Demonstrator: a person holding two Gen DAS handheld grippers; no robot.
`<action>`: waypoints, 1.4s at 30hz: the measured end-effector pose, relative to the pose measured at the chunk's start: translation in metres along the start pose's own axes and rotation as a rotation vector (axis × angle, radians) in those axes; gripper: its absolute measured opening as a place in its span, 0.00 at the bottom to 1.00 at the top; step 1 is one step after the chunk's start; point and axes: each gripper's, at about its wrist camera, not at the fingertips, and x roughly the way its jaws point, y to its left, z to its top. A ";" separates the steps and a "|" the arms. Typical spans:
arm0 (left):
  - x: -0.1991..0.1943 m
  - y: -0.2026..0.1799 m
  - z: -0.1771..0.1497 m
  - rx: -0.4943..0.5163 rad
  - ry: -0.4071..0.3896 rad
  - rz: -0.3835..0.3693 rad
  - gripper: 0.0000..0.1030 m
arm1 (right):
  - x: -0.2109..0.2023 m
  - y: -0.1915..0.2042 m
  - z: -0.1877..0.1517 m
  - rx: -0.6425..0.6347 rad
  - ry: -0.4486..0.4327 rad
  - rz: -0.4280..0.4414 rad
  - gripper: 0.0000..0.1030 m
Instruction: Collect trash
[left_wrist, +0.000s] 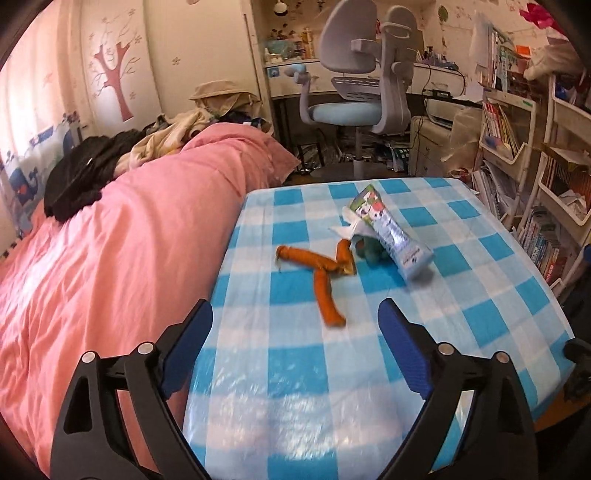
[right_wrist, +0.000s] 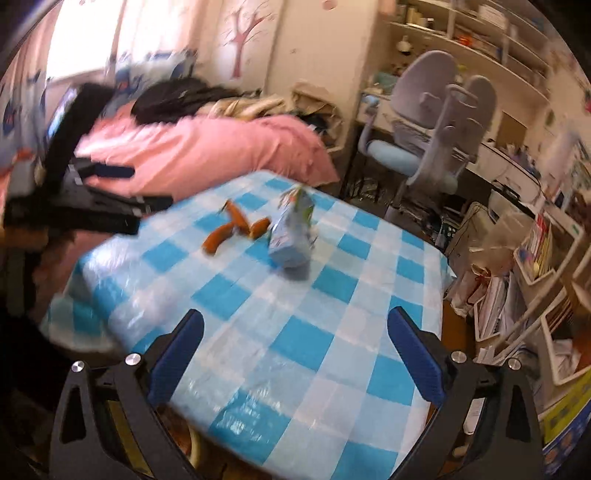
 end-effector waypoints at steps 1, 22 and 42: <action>0.003 -0.003 0.004 -0.004 0.006 -0.004 0.86 | 0.002 -0.003 0.000 0.015 0.002 0.002 0.93; 0.021 -0.016 0.013 -0.052 0.059 -0.040 0.90 | 0.015 0.003 0.001 -0.070 0.023 0.008 0.93; 0.025 -0.018 0.011 -0.052 0.072 -0.040 0.91 | 0.020 0.002 -0.002 -0.087 0.033 0.008 0.93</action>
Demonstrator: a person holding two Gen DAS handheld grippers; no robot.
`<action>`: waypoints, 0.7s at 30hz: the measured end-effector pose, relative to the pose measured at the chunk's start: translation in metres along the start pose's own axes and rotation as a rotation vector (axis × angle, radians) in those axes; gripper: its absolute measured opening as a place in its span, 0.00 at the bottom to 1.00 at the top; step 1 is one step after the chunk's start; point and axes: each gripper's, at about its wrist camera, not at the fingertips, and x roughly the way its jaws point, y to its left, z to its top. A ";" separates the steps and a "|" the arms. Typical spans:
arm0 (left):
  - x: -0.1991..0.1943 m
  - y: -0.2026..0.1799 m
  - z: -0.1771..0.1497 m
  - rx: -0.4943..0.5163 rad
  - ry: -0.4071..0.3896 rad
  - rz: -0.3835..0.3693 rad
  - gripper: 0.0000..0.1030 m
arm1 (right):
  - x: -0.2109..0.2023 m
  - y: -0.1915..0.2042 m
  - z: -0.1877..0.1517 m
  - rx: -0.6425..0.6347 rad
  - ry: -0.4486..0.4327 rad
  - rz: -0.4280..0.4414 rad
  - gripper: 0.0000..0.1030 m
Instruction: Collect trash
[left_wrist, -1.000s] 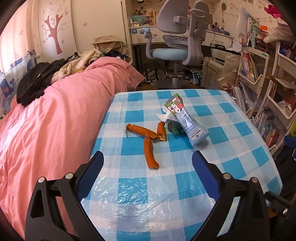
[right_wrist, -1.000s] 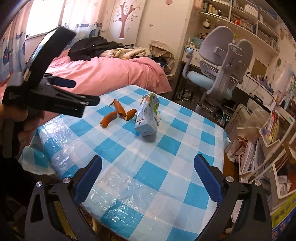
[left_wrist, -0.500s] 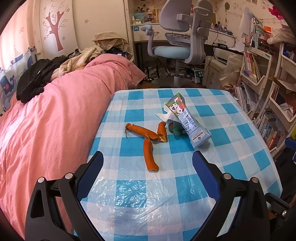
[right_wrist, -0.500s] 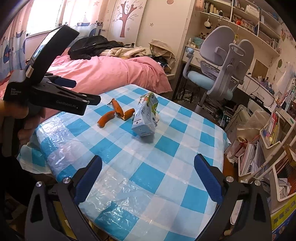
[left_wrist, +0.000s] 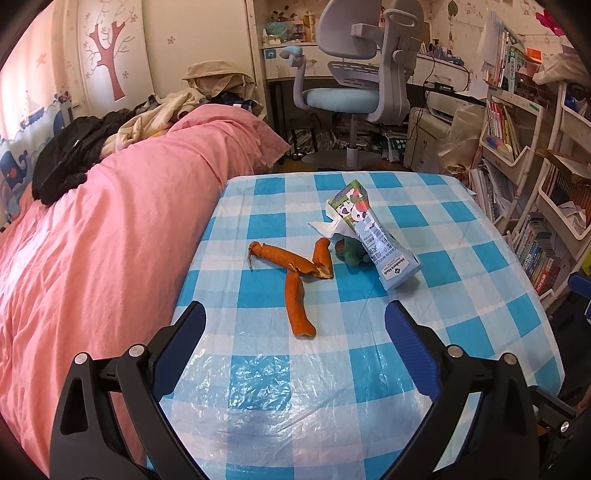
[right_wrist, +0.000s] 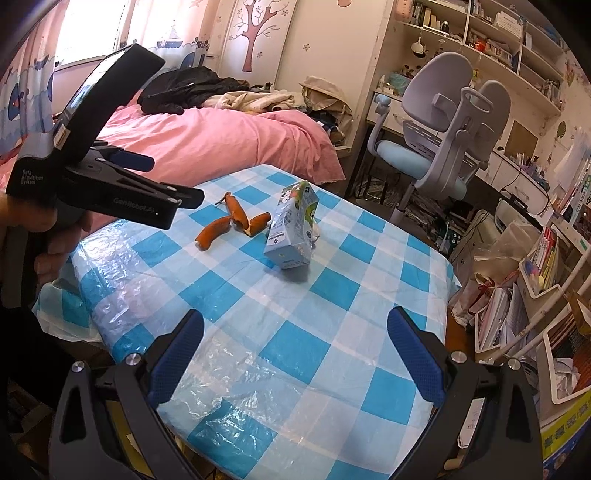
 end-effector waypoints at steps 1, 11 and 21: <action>0.000 0.000 0.000 0.000 0.000 0.000 0.91 | 0.000 0.000 0.000 -0.002 0.001 -0.001 0.93; 0.000 0.000 0.000 0.000 0.002 0.000 0.92 | 0.000 0.002 -0.001 -0.010 0.005 -0.002 0.93; -0.002 0.000 -0.003 -0.001 0.005 -0.001 0.92 | -0.002 0.006 -0.004 -0.027 0.013 -0.004 0.93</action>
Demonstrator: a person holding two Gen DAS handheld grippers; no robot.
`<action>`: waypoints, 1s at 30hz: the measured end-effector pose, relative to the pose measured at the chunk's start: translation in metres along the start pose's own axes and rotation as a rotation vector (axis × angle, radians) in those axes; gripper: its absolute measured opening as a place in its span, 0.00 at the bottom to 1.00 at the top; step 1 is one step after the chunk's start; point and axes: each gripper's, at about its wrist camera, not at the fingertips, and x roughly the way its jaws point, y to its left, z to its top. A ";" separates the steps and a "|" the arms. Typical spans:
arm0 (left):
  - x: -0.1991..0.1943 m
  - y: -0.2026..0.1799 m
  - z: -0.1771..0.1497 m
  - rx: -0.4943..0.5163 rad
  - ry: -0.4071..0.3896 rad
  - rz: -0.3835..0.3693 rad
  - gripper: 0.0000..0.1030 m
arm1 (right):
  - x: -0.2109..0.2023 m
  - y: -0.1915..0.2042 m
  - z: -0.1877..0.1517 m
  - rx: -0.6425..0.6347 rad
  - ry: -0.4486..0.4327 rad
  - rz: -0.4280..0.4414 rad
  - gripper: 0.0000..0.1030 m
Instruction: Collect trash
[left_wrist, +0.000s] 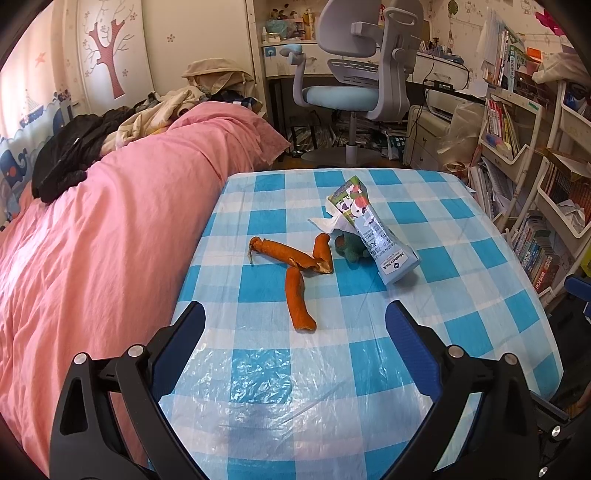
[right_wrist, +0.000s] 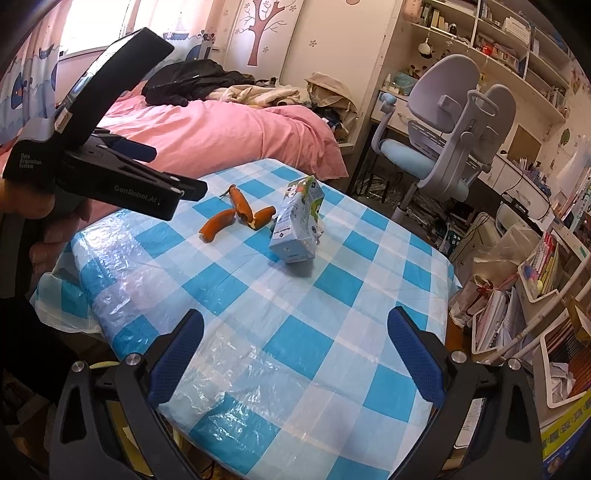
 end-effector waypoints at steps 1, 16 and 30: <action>0.000 0.000 -0.001 0.000 0.001 0.000 0.92 | 0.000 0.001 0.000 -0.003 0.001 0.000 0.93; -0.002 0.001 -0.003 -0.002 0.000 -0.001 0.92 | -0.001 0.011 0.000 -0.042 0.017 -0.001 0.93; -0.003 0.003 -0.004 -0.004 0.000 -0.003 0.92 | 0.001 0.020 0.002 -0.067 0.030 0.001 0.93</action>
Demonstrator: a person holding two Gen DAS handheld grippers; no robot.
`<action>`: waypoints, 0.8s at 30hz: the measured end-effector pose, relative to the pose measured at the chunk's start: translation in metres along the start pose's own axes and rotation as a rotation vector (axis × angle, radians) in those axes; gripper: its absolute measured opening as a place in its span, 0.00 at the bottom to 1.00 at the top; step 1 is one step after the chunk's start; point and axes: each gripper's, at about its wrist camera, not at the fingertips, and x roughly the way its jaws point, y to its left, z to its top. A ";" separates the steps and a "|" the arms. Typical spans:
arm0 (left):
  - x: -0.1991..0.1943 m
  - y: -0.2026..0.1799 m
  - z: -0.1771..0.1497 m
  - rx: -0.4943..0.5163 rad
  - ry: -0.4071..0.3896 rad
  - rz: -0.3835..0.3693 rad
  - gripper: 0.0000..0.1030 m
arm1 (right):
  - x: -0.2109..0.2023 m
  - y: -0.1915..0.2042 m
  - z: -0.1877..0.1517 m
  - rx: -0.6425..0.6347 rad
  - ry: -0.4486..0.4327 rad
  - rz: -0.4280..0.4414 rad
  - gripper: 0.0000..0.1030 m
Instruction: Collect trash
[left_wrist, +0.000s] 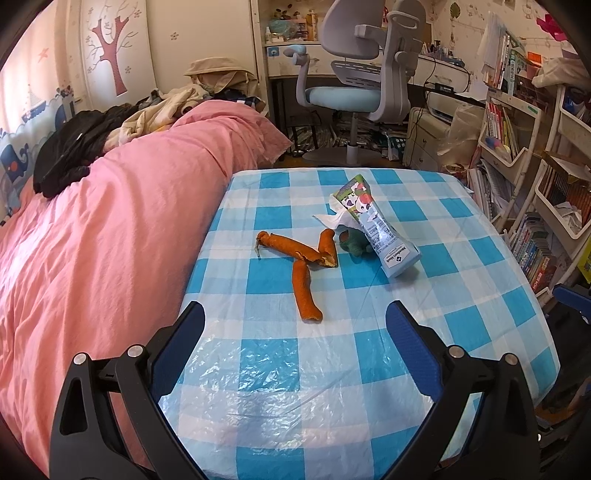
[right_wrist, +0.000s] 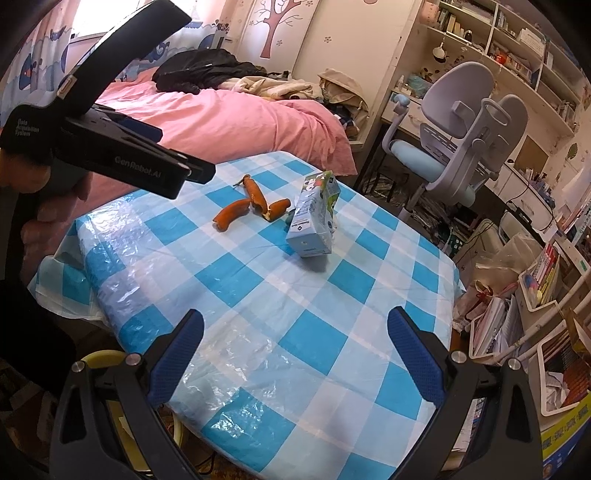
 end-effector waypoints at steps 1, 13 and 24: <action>-0.001 0.001 -0.001 -0.001 -0.001 0.000 0.92 | 0.000 0.001 0.000 -0.001 0.001 0.000 0.93; -0.008 0.009 -0.006 -0.014 0.000 -0.001 0.92 | 0.002 0.009 0.001 -0.023 0.011 0.001 0.93; -0.012 0.018 -0.008 -0.022 0.004 0.002 0.92 | 0.006 0.016 0.003 -0.033 0.014 0.005 0.93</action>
